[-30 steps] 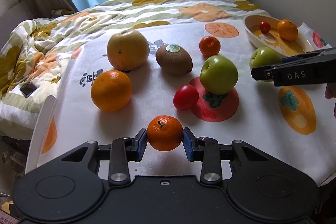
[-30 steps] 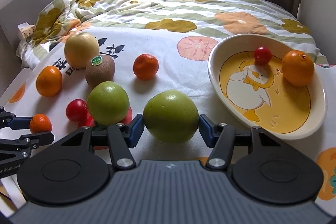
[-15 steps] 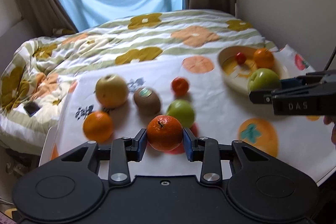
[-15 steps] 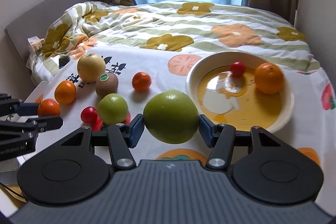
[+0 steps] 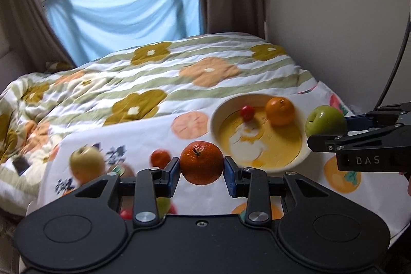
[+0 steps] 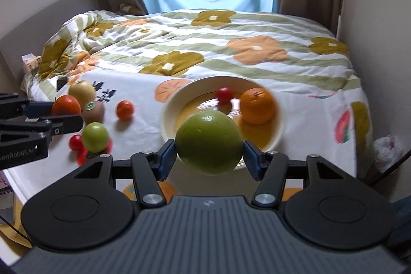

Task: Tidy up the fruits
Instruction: 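Lower the tangerine and pomelo into the duck bowl and open both tools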

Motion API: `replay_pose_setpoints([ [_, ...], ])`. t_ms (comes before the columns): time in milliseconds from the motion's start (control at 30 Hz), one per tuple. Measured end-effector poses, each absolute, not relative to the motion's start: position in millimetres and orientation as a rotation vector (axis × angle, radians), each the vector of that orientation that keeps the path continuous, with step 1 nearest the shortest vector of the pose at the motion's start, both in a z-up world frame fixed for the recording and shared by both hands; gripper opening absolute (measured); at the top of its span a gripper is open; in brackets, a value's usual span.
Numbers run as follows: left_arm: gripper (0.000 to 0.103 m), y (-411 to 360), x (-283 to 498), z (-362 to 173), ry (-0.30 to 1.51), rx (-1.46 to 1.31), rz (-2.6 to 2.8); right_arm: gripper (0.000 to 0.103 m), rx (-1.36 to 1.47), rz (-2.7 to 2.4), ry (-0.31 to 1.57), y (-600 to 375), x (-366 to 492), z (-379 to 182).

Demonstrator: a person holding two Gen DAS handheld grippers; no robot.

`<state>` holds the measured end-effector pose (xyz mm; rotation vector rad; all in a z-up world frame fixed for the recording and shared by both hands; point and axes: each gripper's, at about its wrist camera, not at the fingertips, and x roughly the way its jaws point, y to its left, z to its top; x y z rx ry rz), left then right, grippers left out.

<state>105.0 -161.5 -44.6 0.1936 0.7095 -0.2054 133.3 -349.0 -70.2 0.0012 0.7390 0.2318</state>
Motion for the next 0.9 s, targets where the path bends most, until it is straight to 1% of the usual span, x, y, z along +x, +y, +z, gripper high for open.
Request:
replay_pose_setpoints([
  [167,0.04,-187,133,-55,0.725,0.218,-0.272,0.071,0.013,0.174,0.74,-368,144,-71],
  [467,0.04,-224,183,-94,0.797,0.288,-0.417,0.071,0.057,0.064,0.765,-395,168,-82],
  [900,0.04,-249,212,-131,0.887,0.351,-0.526,0.071,0.104,-0.014,0.793,-405,184,-96],
])
